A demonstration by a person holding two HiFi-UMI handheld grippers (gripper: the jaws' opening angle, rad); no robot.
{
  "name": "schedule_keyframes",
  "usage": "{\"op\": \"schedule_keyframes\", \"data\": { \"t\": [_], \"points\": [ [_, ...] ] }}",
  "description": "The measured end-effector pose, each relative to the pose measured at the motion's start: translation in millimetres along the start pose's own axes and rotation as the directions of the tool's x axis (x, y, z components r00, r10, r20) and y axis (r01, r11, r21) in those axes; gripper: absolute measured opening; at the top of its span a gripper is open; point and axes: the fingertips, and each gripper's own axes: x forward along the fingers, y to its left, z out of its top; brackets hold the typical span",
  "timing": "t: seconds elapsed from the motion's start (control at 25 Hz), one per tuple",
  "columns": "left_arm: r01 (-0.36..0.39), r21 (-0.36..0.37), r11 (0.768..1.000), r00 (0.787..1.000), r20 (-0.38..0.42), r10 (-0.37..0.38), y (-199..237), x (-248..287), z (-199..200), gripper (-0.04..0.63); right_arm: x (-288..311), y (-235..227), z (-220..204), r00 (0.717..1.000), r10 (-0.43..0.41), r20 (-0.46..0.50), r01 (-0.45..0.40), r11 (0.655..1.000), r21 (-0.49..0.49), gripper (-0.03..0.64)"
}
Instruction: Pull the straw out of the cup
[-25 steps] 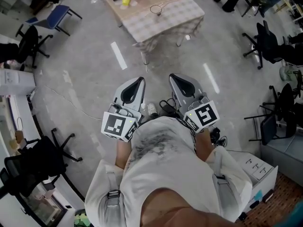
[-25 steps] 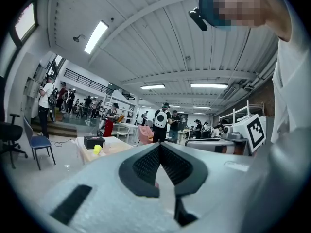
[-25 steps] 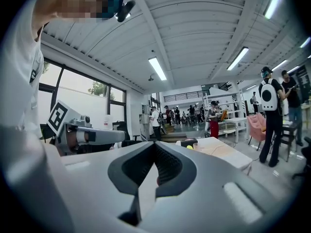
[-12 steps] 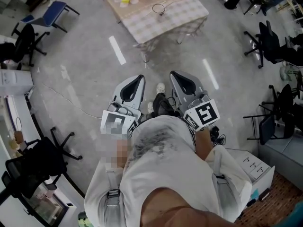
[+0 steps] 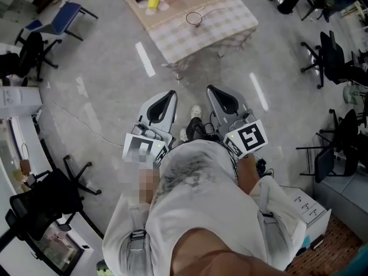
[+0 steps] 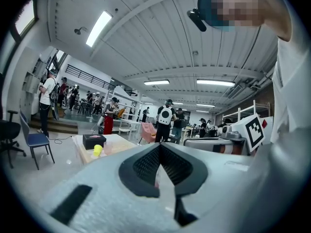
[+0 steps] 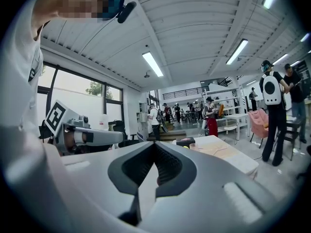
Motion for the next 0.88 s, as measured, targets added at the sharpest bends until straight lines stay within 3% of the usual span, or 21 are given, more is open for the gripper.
{"op": "schedule_keyframes", "data": {
  "t": [0.88],
  "points": [
    [-0.056, 0.038, 0.998, 0.998, -0.018, 0.056, 27, 109, 29, 0.006, 47, -109, 25, 0.998, 0.049, 0.027, -0.050, 0.999, 0.021, 0.009]
  ]
}}
